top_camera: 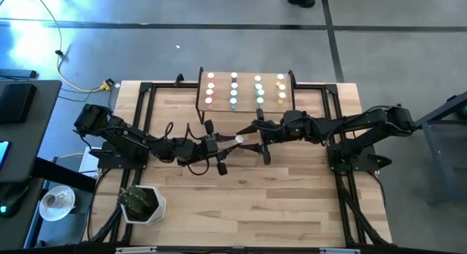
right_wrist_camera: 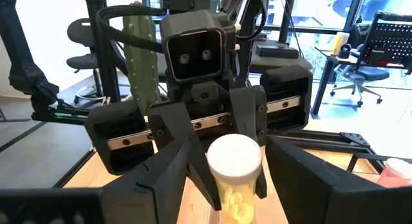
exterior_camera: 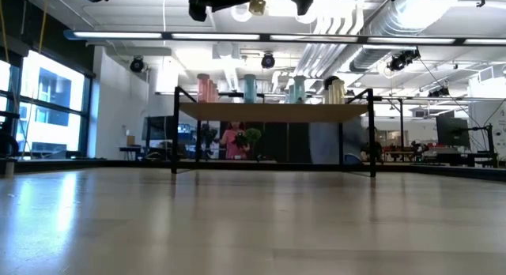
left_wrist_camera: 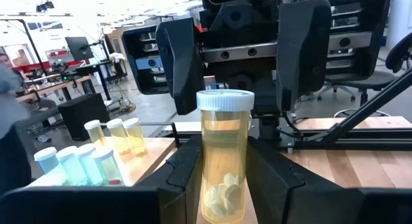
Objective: Pick and place medicine bottles onto shelf by color
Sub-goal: Put the yellow pill bottle on the shelf aligned with the other yellow pill bottles
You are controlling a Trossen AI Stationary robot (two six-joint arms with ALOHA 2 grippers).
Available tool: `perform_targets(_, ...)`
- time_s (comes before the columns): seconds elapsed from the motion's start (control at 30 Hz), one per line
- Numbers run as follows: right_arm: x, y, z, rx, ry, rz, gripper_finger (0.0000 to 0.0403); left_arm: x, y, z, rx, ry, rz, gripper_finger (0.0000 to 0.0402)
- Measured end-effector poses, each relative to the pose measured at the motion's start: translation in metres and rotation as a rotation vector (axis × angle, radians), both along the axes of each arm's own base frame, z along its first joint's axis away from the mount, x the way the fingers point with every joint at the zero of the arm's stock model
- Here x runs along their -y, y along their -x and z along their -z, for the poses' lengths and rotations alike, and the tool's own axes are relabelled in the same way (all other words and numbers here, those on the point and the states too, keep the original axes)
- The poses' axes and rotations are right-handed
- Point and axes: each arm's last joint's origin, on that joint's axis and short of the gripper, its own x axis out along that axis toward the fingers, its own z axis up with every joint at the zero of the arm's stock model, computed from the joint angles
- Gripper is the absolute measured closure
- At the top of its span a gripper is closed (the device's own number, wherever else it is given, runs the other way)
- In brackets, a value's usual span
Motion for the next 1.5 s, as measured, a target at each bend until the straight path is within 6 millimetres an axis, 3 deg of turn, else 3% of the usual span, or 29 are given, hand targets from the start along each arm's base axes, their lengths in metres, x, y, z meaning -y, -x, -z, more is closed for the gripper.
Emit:
perform_targets(0.9,0.0003,-0.0038,0.0056,-0.019,0.003,0.006,0.0279,-0.0088,-0.0015,0.0005,0.001,0.011,0.024,0.0308)
perform_targets(1.5,0.0001,-0.0038,0.0056,-0.019,0.004,0.005,0.0285,-0.0089,-0.0015,0.0005,0.001,0.011,0.021,0.0306)
